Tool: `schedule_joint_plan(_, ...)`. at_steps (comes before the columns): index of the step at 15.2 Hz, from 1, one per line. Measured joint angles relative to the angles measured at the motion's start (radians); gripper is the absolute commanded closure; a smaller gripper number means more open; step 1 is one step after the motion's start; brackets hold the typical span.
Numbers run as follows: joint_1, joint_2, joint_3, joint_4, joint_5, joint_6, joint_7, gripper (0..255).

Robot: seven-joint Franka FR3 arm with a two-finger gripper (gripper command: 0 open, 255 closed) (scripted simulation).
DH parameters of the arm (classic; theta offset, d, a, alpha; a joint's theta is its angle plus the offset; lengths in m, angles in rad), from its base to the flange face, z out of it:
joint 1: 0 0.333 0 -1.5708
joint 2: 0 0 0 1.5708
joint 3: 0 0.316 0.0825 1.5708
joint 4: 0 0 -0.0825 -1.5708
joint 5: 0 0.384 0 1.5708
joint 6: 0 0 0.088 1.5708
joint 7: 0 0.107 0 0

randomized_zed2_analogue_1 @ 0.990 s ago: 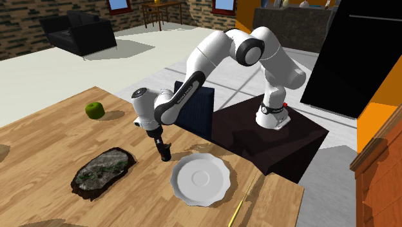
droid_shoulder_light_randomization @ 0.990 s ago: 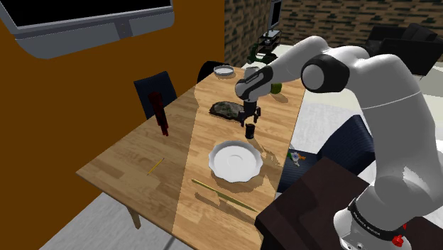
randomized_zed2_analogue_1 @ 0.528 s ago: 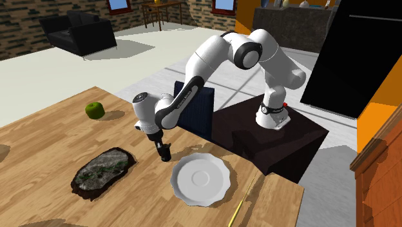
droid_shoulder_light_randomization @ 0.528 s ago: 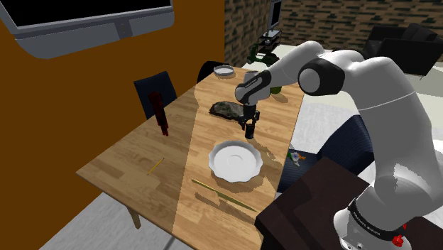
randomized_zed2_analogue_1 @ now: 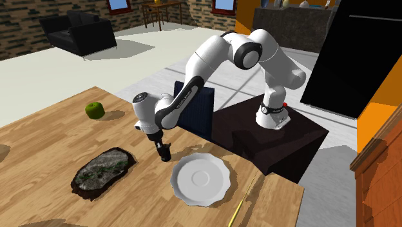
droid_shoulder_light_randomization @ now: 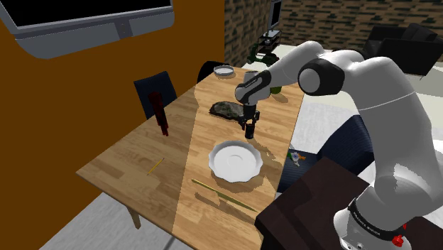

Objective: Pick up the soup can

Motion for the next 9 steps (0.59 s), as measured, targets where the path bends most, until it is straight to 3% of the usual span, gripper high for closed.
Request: schedule_joint_plan(9, 0.003, -0.076, -0.006, -0.021, -0.007, -0.059, 0.005, 255)
